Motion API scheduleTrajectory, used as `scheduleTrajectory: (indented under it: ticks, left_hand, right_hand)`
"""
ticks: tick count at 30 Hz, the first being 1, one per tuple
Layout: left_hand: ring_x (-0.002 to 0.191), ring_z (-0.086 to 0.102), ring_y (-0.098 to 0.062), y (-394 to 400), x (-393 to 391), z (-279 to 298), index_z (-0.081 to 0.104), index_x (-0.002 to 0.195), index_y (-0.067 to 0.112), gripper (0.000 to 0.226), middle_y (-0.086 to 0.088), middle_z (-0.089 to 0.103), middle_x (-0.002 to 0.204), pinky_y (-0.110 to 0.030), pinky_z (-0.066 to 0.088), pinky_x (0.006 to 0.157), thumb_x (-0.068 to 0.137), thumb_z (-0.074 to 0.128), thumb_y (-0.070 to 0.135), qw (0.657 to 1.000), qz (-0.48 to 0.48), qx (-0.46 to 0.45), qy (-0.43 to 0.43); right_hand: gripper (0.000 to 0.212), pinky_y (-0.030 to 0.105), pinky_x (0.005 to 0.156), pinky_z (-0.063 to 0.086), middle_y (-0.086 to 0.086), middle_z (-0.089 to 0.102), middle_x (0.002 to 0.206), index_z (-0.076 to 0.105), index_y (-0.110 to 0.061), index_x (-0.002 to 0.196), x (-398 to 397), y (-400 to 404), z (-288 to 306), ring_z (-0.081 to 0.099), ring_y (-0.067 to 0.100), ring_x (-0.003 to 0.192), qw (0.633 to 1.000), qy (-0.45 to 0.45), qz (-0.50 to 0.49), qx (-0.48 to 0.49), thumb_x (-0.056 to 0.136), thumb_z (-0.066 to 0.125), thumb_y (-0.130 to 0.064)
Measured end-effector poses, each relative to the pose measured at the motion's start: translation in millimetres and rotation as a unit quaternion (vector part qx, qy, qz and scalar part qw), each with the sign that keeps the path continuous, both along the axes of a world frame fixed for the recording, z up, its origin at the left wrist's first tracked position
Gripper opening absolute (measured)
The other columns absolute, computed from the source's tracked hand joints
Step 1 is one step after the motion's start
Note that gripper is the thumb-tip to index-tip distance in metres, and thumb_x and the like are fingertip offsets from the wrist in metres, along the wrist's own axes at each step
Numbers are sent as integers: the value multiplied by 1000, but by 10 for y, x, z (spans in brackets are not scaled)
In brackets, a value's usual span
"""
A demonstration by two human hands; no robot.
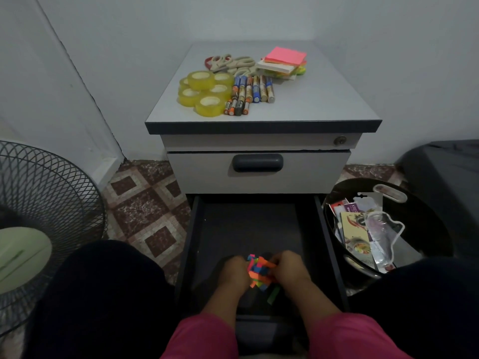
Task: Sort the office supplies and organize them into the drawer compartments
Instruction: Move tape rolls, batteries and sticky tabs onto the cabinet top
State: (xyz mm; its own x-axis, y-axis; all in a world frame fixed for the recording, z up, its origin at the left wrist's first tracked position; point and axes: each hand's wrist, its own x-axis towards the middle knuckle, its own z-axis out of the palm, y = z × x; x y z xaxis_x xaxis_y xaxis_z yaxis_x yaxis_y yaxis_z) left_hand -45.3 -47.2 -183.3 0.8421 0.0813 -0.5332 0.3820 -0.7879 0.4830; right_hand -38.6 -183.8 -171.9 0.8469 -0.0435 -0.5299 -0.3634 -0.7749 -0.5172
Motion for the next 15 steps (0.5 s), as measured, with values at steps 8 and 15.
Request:
scheduleTrajectory:
  ticks: [8,15]
  left_hand:
    - [105,64,-27,76,37,142,69,104,3,24,-14,69,109,-34,50,89,81,67,10,1000,4,2,-16]
    - [75,61,-19,125,58,344,59,65,16,24,-5,64,75,-28,52,73,71,77,2,991,77,-103,-27]
  right_hand:
    - [20,19,57,48,3,67,67,77,-12,81,8,-47,85,60,9,60,998,-25,-47,20,70,83,-28]
    - [14,28,57,52,5,64,60,71,-16,65,0,-112,238,59,15,53,991,-45,-94,77,72,82,-21]
